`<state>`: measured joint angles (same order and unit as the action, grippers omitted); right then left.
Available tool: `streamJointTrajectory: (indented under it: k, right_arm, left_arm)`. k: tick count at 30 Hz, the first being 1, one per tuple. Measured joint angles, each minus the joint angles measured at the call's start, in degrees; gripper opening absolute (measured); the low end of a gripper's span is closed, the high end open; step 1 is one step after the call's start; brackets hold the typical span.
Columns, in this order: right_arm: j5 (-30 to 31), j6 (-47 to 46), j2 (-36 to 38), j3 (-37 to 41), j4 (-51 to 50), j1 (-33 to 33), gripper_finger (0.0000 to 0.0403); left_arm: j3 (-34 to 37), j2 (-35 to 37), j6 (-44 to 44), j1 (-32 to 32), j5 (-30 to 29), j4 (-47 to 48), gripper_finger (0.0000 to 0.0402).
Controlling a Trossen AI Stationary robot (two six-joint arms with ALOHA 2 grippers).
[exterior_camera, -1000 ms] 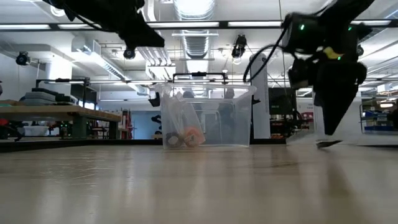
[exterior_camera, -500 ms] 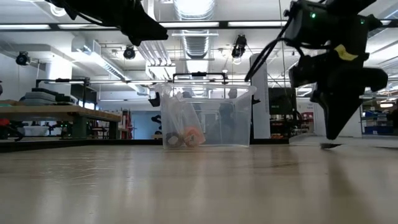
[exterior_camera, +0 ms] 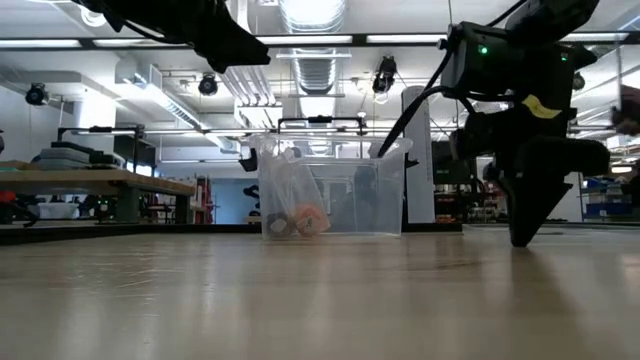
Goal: Roll bandage
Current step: Close the transparent bin
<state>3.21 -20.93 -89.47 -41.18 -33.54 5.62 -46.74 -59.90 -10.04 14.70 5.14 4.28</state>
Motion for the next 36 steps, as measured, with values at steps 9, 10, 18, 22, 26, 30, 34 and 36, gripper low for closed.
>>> streamJointTrajectory:
  k: [9, 10, 18, 22, 26, 30, 34, 36]
  right_arm:
    - [-1.07, -0.45, 0.30, -0.21, 0.74, -0.08, 0.0014]
    - [-1.13, -0.36, 0.30, -0.21, 0.74, -0.08, 0.0013]
    - [-2.28, 1.44, 0.09, -2.62, -0.43, 0.01, 0.0002]
    - [-3.18, 1.51, 0.39, -6.40, -6.10, 0.13, 0.0001]
    - [-3.05, 1.40, 1.92, -11.29, -12.62, 0.19, 0.0000]
    - [-5.23, -0.39, 2.48, -17.61, -20.11, 0.19, 0.0000]
    - [-10.34, -2.81, 2.66, -25.38, -27.51, 1.05, 0.0000]
    - [-13.34, -4.69, 2.68, -29.45, -30.93, 1.74, 0.0000]
  left_arm:
    - [0.04, 0.00, 0.02, -0.02, 0.00, -0.01, 0.0159]
    - [0.04, 0.00, 0.02, -0.02, -0.01, -0.04, 0.0158]
    - [0.04, 0.00, 0.02, -0.02, 0.01, -0.01, 0.0156]
    - [0.04, 0.00, 0.02, -0.02, -0.01, 0.02, 0.0166]
    - [0.04, 0.00, 0.02, -0.02, -0.01, -0.01, 0.0174]
    - [0.04, 0.00, -0.29, -0.04, 0.01, -0.01, 0.0179]
    - [0.28, 0.00, -2.16, -0.89, -0.04, -0.56, 0.0184]
    - [0.73, 0.00, -3.50, -1.92, 0.01, -1.63, 0.0186]
